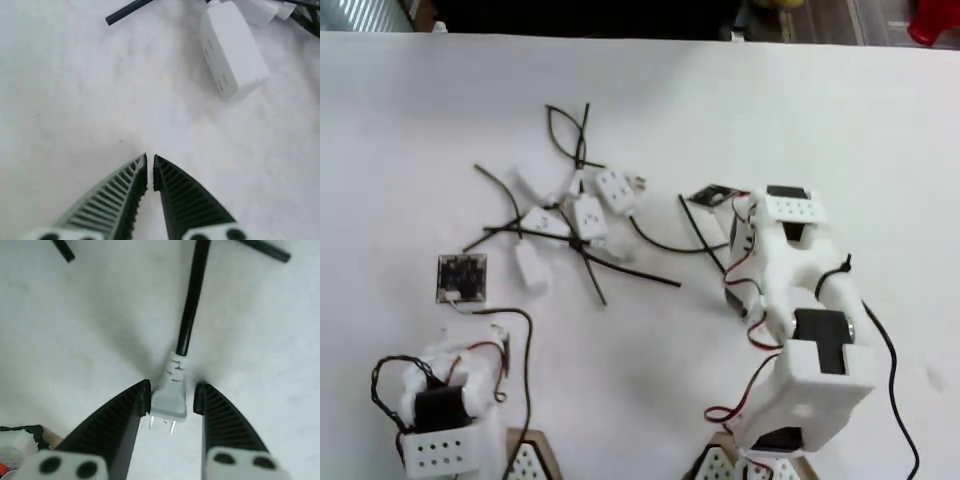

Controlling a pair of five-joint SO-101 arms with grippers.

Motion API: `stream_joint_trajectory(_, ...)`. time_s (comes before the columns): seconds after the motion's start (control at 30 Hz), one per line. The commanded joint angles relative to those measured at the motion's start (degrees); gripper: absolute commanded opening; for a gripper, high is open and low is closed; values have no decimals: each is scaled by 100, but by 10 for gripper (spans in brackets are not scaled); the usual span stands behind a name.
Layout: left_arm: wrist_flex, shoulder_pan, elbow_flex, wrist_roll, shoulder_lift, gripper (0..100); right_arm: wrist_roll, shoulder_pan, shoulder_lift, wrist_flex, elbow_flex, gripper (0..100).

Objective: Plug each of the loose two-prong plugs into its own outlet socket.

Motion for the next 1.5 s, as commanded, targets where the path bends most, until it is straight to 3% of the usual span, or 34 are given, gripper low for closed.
stream_joint_trajectory(0.0, -53, 84, -18, -53, -22, 46, 79, 40, 13, -22, 26, 135)
stream_joint_trajectory(0.37, -53, 84, -18, -53, -22, 46, 334, 303, -66, 497, -387, 92)
stream_joint_trajectory(0.57, -53, 84, -18, -53, -22, 46, 369, 207, -549, 1182, -615, 179)
stream_joint_trajectory(0.8, -53, 84, -18, -53, -22, 46, 343, -48, -1095, 1657, -545, 165)
stream_joint_trajectory(1.13, -53, 84, -18, -53, -22, 46, 369, -4, -1086, 804, 642, 159)
stream_joint_trajectory(1.47, -53, 84, -18, -53, -22, 46, 378, 321, -1077, 233, 800, 160)
